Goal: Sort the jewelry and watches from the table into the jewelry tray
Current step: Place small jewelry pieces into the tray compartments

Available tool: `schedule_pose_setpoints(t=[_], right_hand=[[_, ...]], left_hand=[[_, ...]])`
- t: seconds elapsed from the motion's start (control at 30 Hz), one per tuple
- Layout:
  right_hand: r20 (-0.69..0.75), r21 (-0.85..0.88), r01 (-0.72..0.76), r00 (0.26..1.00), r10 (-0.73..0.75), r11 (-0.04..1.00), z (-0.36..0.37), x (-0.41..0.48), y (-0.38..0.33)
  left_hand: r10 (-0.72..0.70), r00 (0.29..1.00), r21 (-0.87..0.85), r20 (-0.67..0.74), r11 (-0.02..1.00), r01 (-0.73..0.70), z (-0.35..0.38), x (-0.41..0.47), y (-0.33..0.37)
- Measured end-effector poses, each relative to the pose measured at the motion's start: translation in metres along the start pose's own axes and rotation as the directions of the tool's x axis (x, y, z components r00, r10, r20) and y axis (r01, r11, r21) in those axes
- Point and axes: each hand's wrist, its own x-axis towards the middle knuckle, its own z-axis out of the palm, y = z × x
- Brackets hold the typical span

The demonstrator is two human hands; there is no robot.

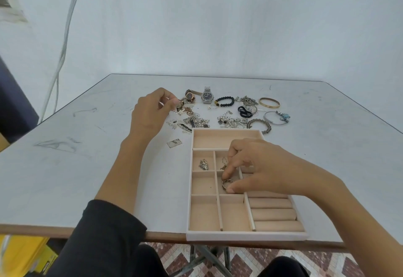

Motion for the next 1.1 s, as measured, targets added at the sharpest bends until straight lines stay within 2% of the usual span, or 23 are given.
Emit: schedule_pose_setpoints(t=[0.63, 0.73, 0.87, 0.97, 1.03, 1.1], right_hand=[[-0.022, -0.003, -0.012, 1.000, 0.012, 1.000, 0.005, 0.002, 0.003], [-0.037, 0.070, 0.013, 0.999, -0.010, 0.997, 0.006, 0.001, 0.006], [-0.198, 0.291, 0.043, 0.980, 0.016, 0.956, 0.007, -0.009, 0.017], [-0.393, 0.378, 0.055, 0.913, 0.106, 0.924, 0.011, -0.023, 0.032], [-0.463, 0.363, -0.017, 0.865, 0.196, 0.932, 0.018, -0.033, 0.045], [-0.454, 0.342, -0.142, 0.841, 0.295, 0.929, 0.025, -0.042, 0.054]], left_hand=[[-0.004, 0.999, 0.035, 0.040, 0.999, 0.003, 0.000, 0.000, 0.000], [-0.003, 0.999, 0.031, 0.046, 1.000, 0.002, 0.000, 0.000, 0.001], [-0.002, 0.999, 0.029, 0.047, 1.000, 0.001, -0.001, 0.000, 0.002], [-0.003, 0.999, 0.028, 0.048, 1.000, 0.002, -0.001, 0.000, 0.002], [-0.001, 0.998, 0.024, 0.055, 1.000, 0.000, 0.000, 0.000, 0.001], [0.010, 0.998, 0.034, 0.069, 0.999, -0.012, 0.001, 0.001, 0.001]])
